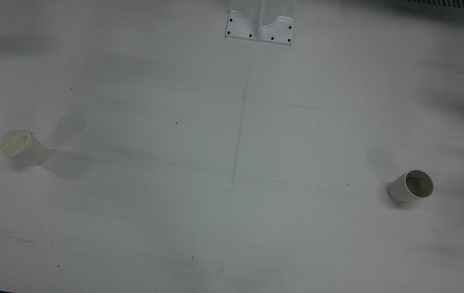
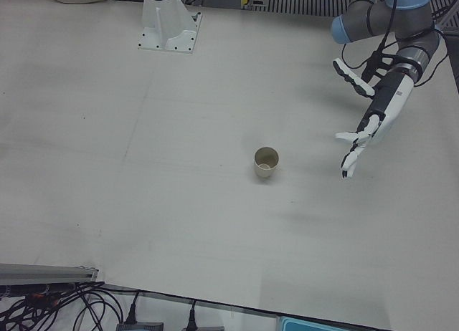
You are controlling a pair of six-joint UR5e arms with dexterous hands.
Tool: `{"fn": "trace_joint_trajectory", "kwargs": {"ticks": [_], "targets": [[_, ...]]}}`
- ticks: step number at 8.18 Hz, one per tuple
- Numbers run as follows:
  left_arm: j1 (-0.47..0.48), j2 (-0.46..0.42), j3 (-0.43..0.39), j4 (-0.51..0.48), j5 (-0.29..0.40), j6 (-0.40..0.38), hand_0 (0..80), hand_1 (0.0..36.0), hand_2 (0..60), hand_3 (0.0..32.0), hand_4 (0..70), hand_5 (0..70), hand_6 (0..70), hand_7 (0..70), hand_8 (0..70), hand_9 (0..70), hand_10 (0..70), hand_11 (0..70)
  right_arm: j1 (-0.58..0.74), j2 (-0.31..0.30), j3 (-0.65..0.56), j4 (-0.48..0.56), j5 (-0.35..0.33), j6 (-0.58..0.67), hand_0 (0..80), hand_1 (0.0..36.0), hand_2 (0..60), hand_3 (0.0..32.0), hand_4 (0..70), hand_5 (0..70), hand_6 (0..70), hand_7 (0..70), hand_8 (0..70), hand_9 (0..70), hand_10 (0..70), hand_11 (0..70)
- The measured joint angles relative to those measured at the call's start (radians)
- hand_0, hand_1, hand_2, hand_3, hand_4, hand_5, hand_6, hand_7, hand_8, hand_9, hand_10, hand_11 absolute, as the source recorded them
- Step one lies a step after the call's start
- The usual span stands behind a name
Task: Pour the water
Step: 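Move the left hand down toward the beige paper cup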
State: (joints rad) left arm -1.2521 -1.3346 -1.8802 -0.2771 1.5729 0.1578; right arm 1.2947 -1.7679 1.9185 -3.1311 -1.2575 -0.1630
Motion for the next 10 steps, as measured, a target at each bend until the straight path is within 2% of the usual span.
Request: {"fn": "trace_joint_trajectory", "kwargs": {"ticks": [1, 2, 3, 4, 5, 6, 7, 8, 9, 10], "targets": [[0.000, -0.001, -0.012, 0.010, -0.001, 0.001, 44.0, 5.7, 2.5, 32.0, 1.0, 0.0, 0.0, 5.5, 0.0, 0.0, 0.0, 0.0, 0.000, 0.000, 0.001, 0.002, -0.011, 0.005, 45.4, 9.9, 14.8, 0.0, 3.5, 70.0, 11.4, 22.9, 10.9, 14.1, 7.2, 11.3], [0.000, 0.003, -0.003, 0.002, 0.004, 0.002, 45.2, 6.8, 3.4, 24.8, 2.1, 0.4, 0.0, 6.3, 0.0, 0.0, 0.0, 0.0, -0.001, -0.002, 0.013, -0.001, -0.027, 0.004, 45.8, 10.9, 17.0, 0.0, 4.7, 70.0, 13.2, 25.9, 11.6, 16.3, 6.7, 10.6], [0.003, 0.005, 0.046, -0.049, 0.012, 0.021, 48.4, 12.0, 6.7, 17.2, 2.9, 6.1, 0.0, 8.5, 0.0, 0.3, 0.2, 1.9, -0.010, -0.004, 0.019, -0.010, -0.036, 0.000, 45.7, 9.9, 23.4, 0.0, 14.6, 70.0, 32.1, 54.8, 25.6, 37.1, 17.9, 26.5], [0.008, 0.005, 0.147, -0.163, 0.019, 0.078, 56.9, 21.4, 10.4, 15.8, 4.8, 6.6, 0.0, 9.1, 0.4, 0.4, 1.3, 4.5, -0.026, -0.004, 0.022, -0.026, -0.041, 0.000, 45.9, 9.2, 26.3, 0.0, 20.5, 70.0, 43.7, 69.8, 37.4, 51.8, 29.4, 42.7], [0.026, 0.000, 0.253, -0.264, 0.020, 0.139, 54.6, 19.3, 10.8, 14.6, 5.7, 6.1, 0.0, 8.4, 1.2, 0.2, 1.3, 4.4, -0.041, -0.004, 0.026, -0.043, -0.045, 0.005, 46.3, 9.6, 27.7, 0.0, 22.9, 70.0, 47.5, 70.0, 41.6, 56.8, 34.4, 49.0], [0.053, -0.006, 0.357, -0.351, 0.018, 0.208, 48.1, 13.0, 12.2, 18.4, 2.7, 2.4, 0.0, 7.2, 0.4, 0.0, 0.2, 1.8, -0.057, -0.005, 0.031, -0.059, -0.047, 0.010, 46.4, 9.4, 28.1, 0.0, 22.6, 70.0, 48.9, 70.0, 43.6, 58.3, 38.3, 54.0], [0.085, -0.010, 0.421, -0.402, 0.017, 0.290, 45.4, 9.8, 13.4, 24.0, 0.0, 0.0, 0.0, 5.9, 0.0, 0.0, 0.0, 0.1, -0.076, -0.005, 0.035, -0.067, -0.048, 0.013, 46.2, 9.2, 27.1, 0.0, 20.3, 70.0, 48.0, 70.0, 42.9, 56.7, 38.2, 53.9], [0.119, -0.012, 0.456, -0.428, 0.016, 0.353, 45.6, 10.0, 12.5, 24.0, 0.0, 0.1, 0.0, 6.5, 0.0, 0.0, 0.0, 0.1, -0.099, -0.003, 0.045, -0.071, -0.047, 0.013, 46.4, 10.0, 27.5, 0.0, 19.8, 70.0, 46.6, 70.0, 40.9, 54.5, 34.8, 49.6], [0.145, -0.015, 0.472, -0.433, 0.015, 0.388, 44.8, 7.7, 9.5, 18.2, 2.2, 6.3, 0.0, 7.5, 0.1, 0.1, 0.0, 0.0, -0.117, -0.002, 0.057, -0.076, -0.045, 0.012, 46.4, 10.1, 26.9, 0.0, 18.2, 70.0, 44.4, 70.0, 39.3, 52.8, 32.6, 46.8], [0.171, -0.027, 0.479, -0.418, 0.014, 0.407, 48.2, 12.6, 10.1, 15.8, 3.5, 10.0, 0.0, 8.3, 0.0, 0.2, 0.1, 1.8, -0.127, -0.002, 0.063, -0.081, -0.044, 0.012, 46.0, 10.0, 25.7, 0.0, 15.4, 70.0, 41.4, 66.0, 37.2, 50.6, 31.0, 44.9]]}}
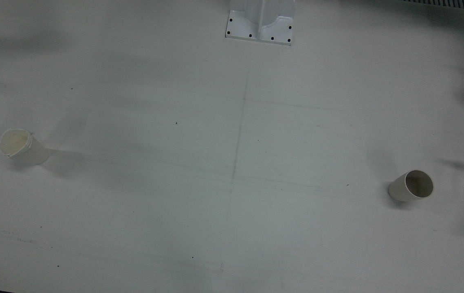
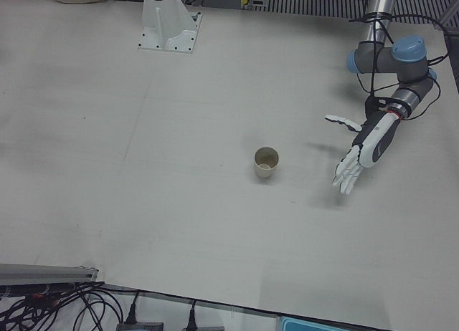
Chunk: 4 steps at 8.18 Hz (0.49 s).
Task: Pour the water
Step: 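Move the left hand down toward the beige paper cup, then close the left hand fingers around the beige cup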
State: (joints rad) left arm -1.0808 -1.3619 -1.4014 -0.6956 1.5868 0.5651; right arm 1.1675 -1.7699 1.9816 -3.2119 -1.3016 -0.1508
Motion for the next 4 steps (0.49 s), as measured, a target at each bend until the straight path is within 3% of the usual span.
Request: {"fn": "trace_joint_trajectory", "kwargs": {"ticks": [1, 4], "targets": [[0.032, -0.012, 0.000, 0.016, -0.010, 0.009, 52.0, 17.4, 12.1, 16.0, 3.4, 13.1, 0.0, 9.9, 0.1, 0.5, 0.7, 3.3, -0.004, 0.000, 0.002, -0.002, 0.000, 0.000, 46.1, 10.1, 25.4, 0.0, 13.9, 70.0, 39.8, 63.6, 36.0, 49.1, 29.7, 43.3], [0.210, -0.039, -0.002, 0.033, -0.170, 0.022, 56.7, 22.1, 13.2, 16.4, 3.1, 11.9, 0.0, 10.4, 1.3, 0.6, 0.7, 3.8, -0.006, 0.000, 0.006, -0.003, -0.001, 0.002, 46.1, 10.1, 23.5, 0.0, 10.5, 70.0, 35.8, 58.0, 32.7, 45.0, 27.8, 40.8]]}}
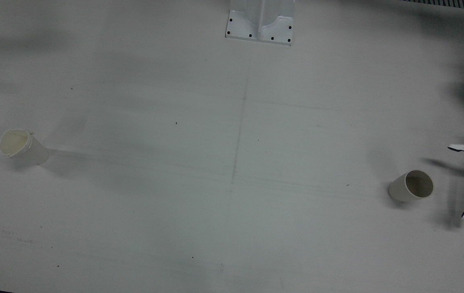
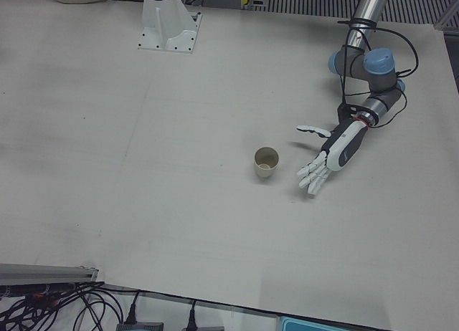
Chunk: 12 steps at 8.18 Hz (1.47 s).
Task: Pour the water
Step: 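Close the left hand fingers around the beige cup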
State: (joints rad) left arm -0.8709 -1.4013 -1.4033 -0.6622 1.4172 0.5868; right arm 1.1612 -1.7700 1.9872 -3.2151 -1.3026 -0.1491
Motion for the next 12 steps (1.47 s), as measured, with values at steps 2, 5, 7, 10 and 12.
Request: {"fn": "trace_joint_trajectory", "kwargs": {"ticks": [2, 5, 7, 10, 12], "targets": [[0.051, -0.038, -0.012, 0.049, -0.047, -0.007, 53.5, 19.0, 12.5, 15.4, 4.2, 8.5, 0.0, 9.2, 0.7, 0.4, 0.0, 2.4, 0.001, -0.003, 0.000, 0.001, -0.001, 0.000, 45.9, 10.0, 22.9, 0.0, 9.2, 70.0, 34.7, 56.7, 32.0, 44.2, 27.5, 40.5], [0.062, -0.125, -0.023, 0.161, -0.054, -0.034, 50.9, 16.1, 12.2, 15.4, 4.5, 6.1, 0.0, 8.2, 0.3, 0.2, 0.0, 1.1, 0.001, -0.006, -0.002, 0.001, 0.000, 0.000, 45.8, 9.8, 22.2, 0.0, 8.5, 70.0, 33.5, 55.2, 31.3, 43.4, 27.2, 40.1], [0.063, -0.151, -0.023, 0.188, -0.056, -0.035, 52.0, 17.3, 12.1, 15.6, 4.6, 7.2, 0.0, 8.8, 0.3, 0.3, 0.0, 1.2, 0.003, -0.008, -0.002, 0.001, 0.001, 0.002, 45.9, 10.0, 22.1, 0.0, 8.1, 70.0, 33.2, 54.5, 30.9, 42.9, 27.1, 39.9], [0.084, -0.179, -0.024, 0.219, -0.057, -0.033, 57.5, 22.6, 12.4, 15.8, 3.2, 6.0, 0.0, 9.0, 0.6, 0.4, 0.0, 2.4, 0.003, -0.011, -0.002, 0.002, 0.001, 0.004, 45.9, 10.3, 21.4, 0.0, 6.7, 70.0, 31.7, 52.3, 29.8, 41.6, 26.4, 39.0], [0.114, -0.181, -0.025, 0.225, -0.065, -0.032, 56.0, 21.1, 11.2, 16.8, 3.0, 6.5, 0.0, 9.0, 0.7, 0.4, 0.0, 2.2, 0.005, -0.013, -0.002, 0.003, 0.000, 0.005, 46.3, 10.7, 20.8, 0.0, 5.9, 70.0, 31.0, 51.5, 29.4, 41.1, 26.0, 38.6]]}}
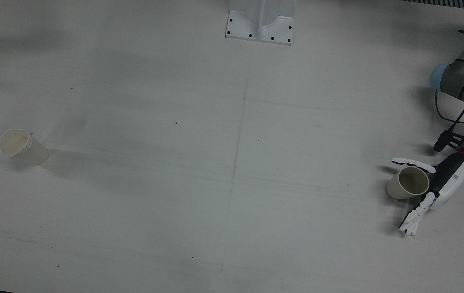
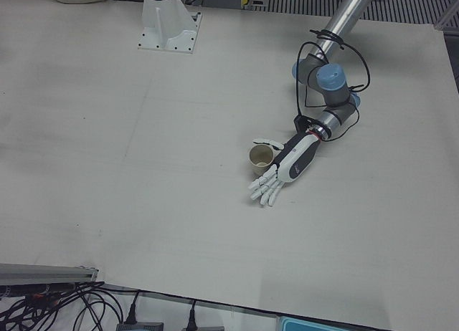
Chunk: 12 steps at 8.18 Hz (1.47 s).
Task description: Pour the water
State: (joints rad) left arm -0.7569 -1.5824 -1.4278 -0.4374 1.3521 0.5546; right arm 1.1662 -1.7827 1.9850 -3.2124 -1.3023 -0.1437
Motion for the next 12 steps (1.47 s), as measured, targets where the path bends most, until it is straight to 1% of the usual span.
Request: {"fn": "trace_joint_trajectory", "kwargs": {"ticks": [1, 2, 3, 4, 5, 6, 7, 8, 9, 10, 11, 12], "targets": [[0.004, 0.000, -0.003, 0.001, -0.002, -0.002, 57.5, 22.0, 10.4, 16.0, 3.1, 12.1, 0.0, 9.7, 1.1, 0.5, 0.1, 2.7, 0.001, -0.001, 0.000, 0.001, 0.000, 0.001, 46.2, 10.9, 20.9, 0.0, 5.4, 70.0, 30.6, 50.9, 28.9, 40.6, 26.0, 38.6], [0.005, -0.001, -0.010, 0.000, -0.006, -0.005, 61.9, 23.2, 7.4, 0.0, 7.1, 70.0, 0.2, 10.3, 2.4, 0.6, 1.2, 4.4, 0.003, -0.001, 0.000, 0.002, 0.000, 0.001, 46.5, 11.2, 20.6, 0.0, 4.8, 70.0, 29.9, 50.0, 28.4, 40.0, 25.7, 38.2], [0.005, -0.001, -0.019, 0.002, -0.025, -0.015, 65.7, 23.9, 7.1, 0.0, 22.2, 70.0, 3.7, 11.9, 2.6, 0.9, 2.2, 5.6, 0.006, -0.004, 0.002, 0.004, 0.000, 0.002, 46.7, 11.5, 20.5, 0.0, 4.5, 70.0, 29.6, 49.7, 28.0, 39.6, 25.4, 37.8], [0.006, -0.001, -0.026, 0.015, -0.052, -0.036, 72.4, 24.4, 6.4, 0.0, 33.4, 70.0, 6.2, 15.2, 2.2, 1.6, 3.6, 7.6, 0.008, -0.009, 0.003, 0.008, 0.000, 0.004, 46.8, 11.8, 20.3, 0.0, 3.6, 70.0, 28.8, 48.7, 27.5, 38.9, 25.1, 37.4], [0.006, -0.001, -0.031, 0.034, -0.074, -0.053, 75.5, 24.2, 5.3, 0.0, 39.5, 70.0, 7.5, 17.1, 2.6, 2.0, 4.5, 8.7, 0.012, -0.012, 0.004, 0.010, 0.000, 0.007, 47.0, 12.1, 20.2, 0.0, 3.5, 70.0, 28.7, 48.5, 27.1, 38.4, 24.6, 36.7], [0.006, -0.001, -0.034, 0.051, -0.085, -0.062, 80.0, 25.7, 7.9, 0.0, 49.1, 70.0, 8.9, 18.8, 3.1, 2.4, 4.7, 9.1, 0.014, -0.015, 0.007, 0.011, 0.000, 0.011, 47.0, 12.1, 20.3, 0.0, 4.0, 70.0, 29.0, 48.9, 27.2, 38.5, 24.5, 36.6], [0.006, -0.001, -0.035, 0.063, -0.089, -0.066, 80.0, 32.4, 17.4, 0.0, 54.9, 70.0, 10.1, 19.6, 3.9, 3.1, 5.6, 10.8, 0.015, -0.016, 0.009, 0.012, 0.000, 0.013, 47.0, 12.1, 19.9, 0.0, 3.7, 70.0, 28.7, 48.7, 27.0, 38.3, 24.5, 36.5], [0.006, -0.001, -0.044, 0.084, -0.090, -0.073, 80.0, 36.0, 45.1, 0.0, 58.6, 70.0, 11.0, 20.4, 4.5, 3.8, 6.4, 12.5, 0.016, -0.018, 0.010, 0.012, 0.000, 0.014, 46.9, 12.1, 19.8, 0.0, 2.9, 70.0, 27.9, 47.7, 26.6, 37.6, 24.1, 36.0], [0.006, -0.001, -0.067, 0.119, -0.091, -0.090, 80.0, 36.0, 60.0, 0.0, 61.3, 70.0, 11.7, 21.0, 4.6, 3.7, 6.6, 12.9, 0.018, -0.022, 0.014, 0.012, 0.000, 0.015, 47.0, 12.1, 19.6, 0.0, 3.2, 70.0, 28.1, 47.8, 26.6, 37.7, 24.0, 35.8], [0.007, -0.001, -0.104, 0.180, -0.090, -0.127, 80.0, 36.0, 60.0, 0.0, 65.5, 70.0, 12.6, 22.2, 4.9, 4.0, 7.1, 13.9, 0.024, -0.025, 0.019, 0.012, 0.000, 0.017, 46.8, 12.1, 19.8, 0.0, 3.4, 70.0, 28.1, 47.7, 26.6, 37.6, 23.7, 35.3], [0.004, 0.000, -0.148, 0.246, -0.088, -0.177, 80.0, 36.0, 60.0, 0.0, 70.0, 70.0, 13.9, 25.2, 5.0, 4.9, 7.8, 15.0, 0.034, -0.028, 0.022, 0.012, 0.000, 0.026, 47.1, 12.2, 20.3, 0.0, 4.6, 70.0, 29.0, 48.7, 27.2, 38.1, 23.6, 35.2], [0.001, 0.003, -0.196, 0.309, -0.087, -0.232, 80.0, 36.0, 60.0, 0.0, 70.0, 70.0, 14.0, 25.3, 5.2, 5.0, 7.9, 15.2, 0.054, -0.028, 0.022, 0.012, -0.001, 0.041, 47.4, 13.0, 21.5, 0.0, 6.3, 70.0, 29.9, 49.4, 27.4, 38.3, 22.4, 33.5]]}}
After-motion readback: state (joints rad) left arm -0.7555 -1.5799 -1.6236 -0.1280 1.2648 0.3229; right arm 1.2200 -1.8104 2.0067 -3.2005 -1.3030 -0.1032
